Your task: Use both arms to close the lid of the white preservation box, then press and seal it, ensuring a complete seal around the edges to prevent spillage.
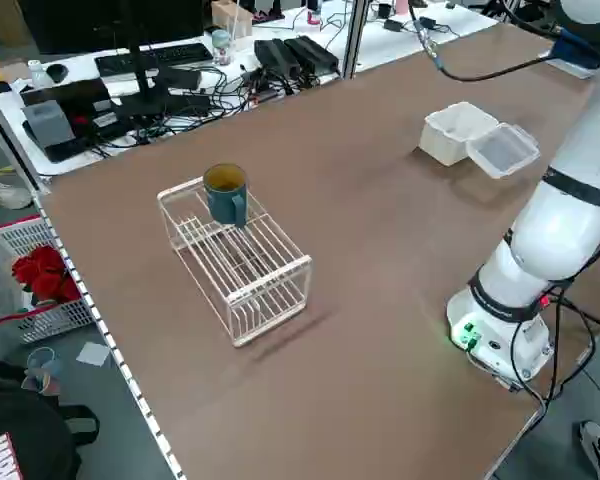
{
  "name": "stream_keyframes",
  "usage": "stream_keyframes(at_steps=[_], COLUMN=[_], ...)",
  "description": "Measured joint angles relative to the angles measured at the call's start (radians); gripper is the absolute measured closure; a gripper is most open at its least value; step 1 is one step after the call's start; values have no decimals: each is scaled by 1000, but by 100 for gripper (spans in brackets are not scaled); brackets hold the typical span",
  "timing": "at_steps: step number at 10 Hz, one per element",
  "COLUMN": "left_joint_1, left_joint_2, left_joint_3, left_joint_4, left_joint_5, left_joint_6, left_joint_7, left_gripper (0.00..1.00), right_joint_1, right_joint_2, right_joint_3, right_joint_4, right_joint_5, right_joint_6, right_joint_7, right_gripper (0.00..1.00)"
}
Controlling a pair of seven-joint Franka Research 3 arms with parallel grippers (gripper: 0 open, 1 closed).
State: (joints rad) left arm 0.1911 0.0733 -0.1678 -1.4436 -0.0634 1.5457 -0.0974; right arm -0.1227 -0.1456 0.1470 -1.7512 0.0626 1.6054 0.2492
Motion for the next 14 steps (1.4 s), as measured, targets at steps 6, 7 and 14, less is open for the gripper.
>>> stream_keyframes(at_steps=[6,7,14], left_joint_1=[-8,-8,-96], left_joint_2=[16,20,36], left_joint_3=[-48,-50,-36], left_joint_4=[-1,-1,-6], left_joint_5=[40,41,42], left_joint_6=[-34,-34,-37], left_joint_7=[-3,-3,-146], left_gripper=[0,0,0], right_joint_1=[24,38,179], right_joint_2=[6,8,13], right_joint_3=[114,188,604], right_joint_4=[-100,-134,-368], right_joint_5=[28,53,204], right_joint_6=[56,83,437], right_joint_7=[527,727,1666], right_gripper=[2,2,4])
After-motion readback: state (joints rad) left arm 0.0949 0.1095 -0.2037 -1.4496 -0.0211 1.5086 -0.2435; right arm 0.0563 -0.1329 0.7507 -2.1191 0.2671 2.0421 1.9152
